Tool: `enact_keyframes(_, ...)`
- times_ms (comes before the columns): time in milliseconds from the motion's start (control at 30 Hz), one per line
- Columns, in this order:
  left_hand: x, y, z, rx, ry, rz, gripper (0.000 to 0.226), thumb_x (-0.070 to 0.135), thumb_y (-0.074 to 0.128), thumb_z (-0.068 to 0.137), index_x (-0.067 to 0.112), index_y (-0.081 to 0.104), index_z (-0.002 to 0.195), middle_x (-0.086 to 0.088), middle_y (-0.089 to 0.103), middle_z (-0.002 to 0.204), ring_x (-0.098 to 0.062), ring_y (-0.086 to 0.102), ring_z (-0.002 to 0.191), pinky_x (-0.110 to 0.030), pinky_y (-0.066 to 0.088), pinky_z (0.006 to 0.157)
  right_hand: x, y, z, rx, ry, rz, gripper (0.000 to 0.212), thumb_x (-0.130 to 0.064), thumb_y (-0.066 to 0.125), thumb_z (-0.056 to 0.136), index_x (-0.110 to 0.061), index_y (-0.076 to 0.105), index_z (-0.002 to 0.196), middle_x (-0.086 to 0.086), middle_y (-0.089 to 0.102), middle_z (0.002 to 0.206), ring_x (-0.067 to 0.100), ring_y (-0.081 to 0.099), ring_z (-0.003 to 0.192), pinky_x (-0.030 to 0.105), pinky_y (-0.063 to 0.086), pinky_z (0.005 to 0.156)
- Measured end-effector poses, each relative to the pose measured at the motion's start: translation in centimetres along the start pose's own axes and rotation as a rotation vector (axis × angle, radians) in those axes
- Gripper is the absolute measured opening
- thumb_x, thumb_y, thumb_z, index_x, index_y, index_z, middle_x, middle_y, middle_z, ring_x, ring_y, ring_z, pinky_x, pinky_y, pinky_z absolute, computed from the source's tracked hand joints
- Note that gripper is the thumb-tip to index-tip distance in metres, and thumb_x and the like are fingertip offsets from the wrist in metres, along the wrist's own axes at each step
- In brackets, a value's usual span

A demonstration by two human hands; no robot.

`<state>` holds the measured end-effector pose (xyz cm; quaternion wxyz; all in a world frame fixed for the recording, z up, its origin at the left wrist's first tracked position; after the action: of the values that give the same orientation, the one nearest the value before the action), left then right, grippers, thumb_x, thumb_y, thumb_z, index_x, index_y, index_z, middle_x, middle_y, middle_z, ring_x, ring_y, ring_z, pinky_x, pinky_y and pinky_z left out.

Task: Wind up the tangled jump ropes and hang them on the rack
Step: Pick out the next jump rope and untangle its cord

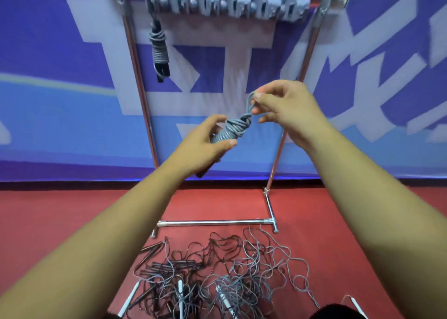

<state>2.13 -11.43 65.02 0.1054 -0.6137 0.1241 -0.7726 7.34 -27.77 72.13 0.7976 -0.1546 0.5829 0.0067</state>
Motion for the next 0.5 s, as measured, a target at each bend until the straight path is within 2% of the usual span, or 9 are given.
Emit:
enact_keyframes(100,2.6,-1.1,1.0,0.002,0.041,0.016,0.035,0.008,0.062,0.096,0.015,0.051,0.129,-0.013,0.057,0.092,-0.020,0.056,0.069,-0.036,0.057,0.063,-3.0,-0.5,1.8,0.004,-0.041,-0.025,0.020,0.001,0.057,0.094,-0.008,0.064,0.078,0.008,0.066,0.072,0.013,0.063,0.061,0.025,0.054,0.057)
enact_keyframes(200,4.4,-2.9,1.9,0.011,0.071,-0.090,0.027,0.008,0.057,0.100,0.021,0.053,0.123,-0.014,0.056,0.095,-0.019,0.059,0.079,-0.034,0.056,0.062,-6.5,-0.3,4.2,0.048,-0.128,-0.029,0.024,0.003,0.059,0.092,-0.009,0.064,0.072,0.007,0.063,0.064,0.012,0.059,0.055,0.032,0.057,0.060)
enact_keyframes(333,5.2,-6.1,3.2,0.110,0.089,-0.204,0.027,0.011,0.057,0.099,0.012,0.051,0.126,-0.007,0.062,0.097,-0.018,0.065,0.084,-0.042,0.057,0.069,-10.4,2.1,7.6,0.016,-0.212,0.000,0.022,0.002,0.060,0.092,-0.011,0.065,0.075,0.003,0.062,0.063,0.012,0.057,0.054,0.026,0.053,0.052)
enact_keyframes(367,5.0,-7.1,3.6,0.135,0.089,-0.186,0.029,0.013,0.061,0.098,0.011,0.050,0.125,-0.006,0.063,0.099,-0.016,0.066,0.082,-0.043,0.057,0.071,-11.0,3.0,8.5,-0.006,-0.213,-0.004,0.021,0.000,0.061,0.093,-0.012,0.065,0.076,0.004,0.063,0.065,0.012,0.058,0.055,0.025,0.052,0.051)
enact_keyframes(467,4.2,-10.3,5.1,0.170,0.110,0.050,0.047,0.017,0.079,0.085,0.017,0.050,0.121,-0.002,0.066,0.102,-0.008,0.063,0.074,-0.024,0.051,0.064,-12.1,5.0,11.9,-0.034,-0.177,0.008,0.022,0.000,0.061,0.093,-0.012,0.062,0.075,0.006,0.060,0.067,0.013,0.057,0.053,0.024,0.051,0.048)
enact_keyframes(500,3.9,-11.2,5.7,0.176,0.109,0.143,0.048,0.021,0.082,0.081,0.022,0.052,0.119,0.003,0.067,0.098,-0.007,0.061,0.074,-0.026,0.050,0.068,-12.4,5.6,13.1,-0.036,-0.168,0.009,0.024,0.002,0.060,0.093,-0.012,0.061,0.074,0.007,0.059,0.066,0.013,0.056,0.051,0.024,0.052,0.047)
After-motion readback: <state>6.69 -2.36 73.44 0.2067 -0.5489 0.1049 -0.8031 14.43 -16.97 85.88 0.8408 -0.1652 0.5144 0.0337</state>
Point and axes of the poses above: each hand's wrist, its own z-axis towards the middle knuckle, its own y-axis out of the palm, x = y × z, the point moved 6 cm from there along z, towards the middle knuckle
